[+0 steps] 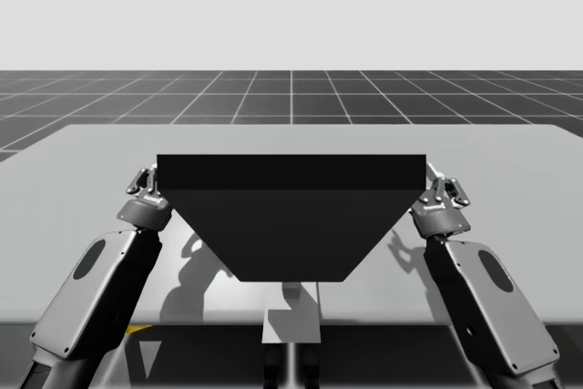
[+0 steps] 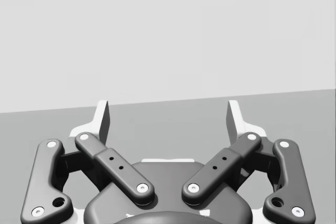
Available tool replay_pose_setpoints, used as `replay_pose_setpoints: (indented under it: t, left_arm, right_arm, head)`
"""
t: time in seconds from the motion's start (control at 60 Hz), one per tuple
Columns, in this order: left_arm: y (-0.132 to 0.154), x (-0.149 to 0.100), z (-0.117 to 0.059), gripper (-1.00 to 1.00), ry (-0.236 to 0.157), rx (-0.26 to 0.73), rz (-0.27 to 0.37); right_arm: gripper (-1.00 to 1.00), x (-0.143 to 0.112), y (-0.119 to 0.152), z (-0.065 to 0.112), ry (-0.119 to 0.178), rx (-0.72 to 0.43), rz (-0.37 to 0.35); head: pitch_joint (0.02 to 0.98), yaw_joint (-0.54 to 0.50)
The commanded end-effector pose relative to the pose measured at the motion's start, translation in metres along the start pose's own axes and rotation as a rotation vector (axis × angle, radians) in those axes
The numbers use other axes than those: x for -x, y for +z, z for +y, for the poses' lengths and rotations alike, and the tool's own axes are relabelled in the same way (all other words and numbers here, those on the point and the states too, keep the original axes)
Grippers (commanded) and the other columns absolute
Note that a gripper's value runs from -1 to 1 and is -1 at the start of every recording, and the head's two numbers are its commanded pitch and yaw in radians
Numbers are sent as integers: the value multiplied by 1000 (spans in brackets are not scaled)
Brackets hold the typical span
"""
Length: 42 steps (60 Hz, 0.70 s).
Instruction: Reach around the screen and pick up the object behind it.
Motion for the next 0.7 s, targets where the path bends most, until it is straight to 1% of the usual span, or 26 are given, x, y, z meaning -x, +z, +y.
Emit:
replay_pose_setpoints:
  t: [0.017,0.033,0.05,0.117,0.133,0.183,0.217,0.233,0.283,0.3,0.317,0.35,0.367,0.383,0.4,0.433,0.45,0.467,0.5,0.55,0.583,0.617,0.65,0.7]
  left_arm:
    - [0,0,0,-1000,-1,2,1]
    - [0,0,0,-1000,0,2,1]
    - [0,0,0,-1000,0,2,2]
    - [0,0,0,-1000,-1,3,3]
    - [0,1,0,-1000,-1,4,5]
    - [0,1,-1,-1000,1,8,12]
    - [1,0,-2,-1000,2,27,26]
    - [1,0,-2,-1000,1,35,32]
    - [2,0,-4,-1000,-10,69,55]
    - [3,0,-5,-1000,-11,83,71]
    - [4,0,-6,-1000,-15,104,81]
    - [6,0,-7,-1000,-20,127,87]
    - [6,0,-7,-1000,-22,134,91]
    - [7,0,-8,-1000,-23,139,94]
    - [10,-1,-10,-1000,-19,164,105]
    - [12,-2,-11,-1000,-15,186,109]
    - [14,-4,-12,-1000,-19,204,113]
    - [16,-5,-14,-1000,-29,215,116]
    - [18,-7,-15,-1000,-35,231,122]
    - [23,-10,-17,-1000,-42,272,132]
    - [29,-12,-19,-1000,-67,306,148]
    - [32,-13,-20,-1000,-80,320,155]
    - [38,-15,-20,-1000,-81,355,170]
    - [43,-16,-19,-1000,-90,373,178]
  right_arm:
    - [-1000,0,2,1,-20,43,11]
    - [-1000,0,2,1,-24,37,10]
    - [-1000,-1,2,2,-14,27,-3]
    - [-1000,0,2,4,-25,0,-13]
    - [-1000,1,1,5,-12,-7,-5]
    - [-1000,1,2,6,-3,-22,-2]
    - [-1000,1,3,7,10,-36,-4]
    - [-1000,0,3,8,11,-40,-4]
    - [-1000,0,4,9,1,-82,4]
    - [-1000,1,5,10,8,-108,14]
    - [-1000,1,6,10,21,-132,18]
    - [-1000,1,7,10,34,-159,17]
    - [-1000,1,8,9,29,-180,12]
    - [-1000,1,9,9,13,-203,10]
    - [-1000,1,11,8,5,-246,12]
    - [-1000,0,12,8,2,-261,15]
    - [-1000,-1,13,7,-7,-278,18]
    - [-1000,-2,15,6,-21,-293,21]
    - [-1000,-3,17,6,-49,-324,29]
    - [-1000,-5,21,5,-66,-366,27]
    - [-1000,-8,26,5,-86,-404,15]
    - [-1000,-9,29,5,-91,-430,8]
    - [-1000,-9,35,6,-92,-477,-6]
    - [-1000,-10,40,7,-92,-513,-11]
  head:
    - [70,3]
    - [70,3]
    - [70,3]
    - [70,3]
    - [70,3]
    - [70,3]
    - [71,3]
    - [72,2]
    - [74,1]
    - [74,0]
    - [73,-1]
    - [74,-1]
    - [74,-2]
    - [74,-2]
    - [74,-2]
    - [74,-3]
    - [74,-3]
    - [74,-4]
    - [75,-4]
    - [77,-4]
    - [80,-3]
    - [82,-3]
    - [86,-3]
    - [89,-3]
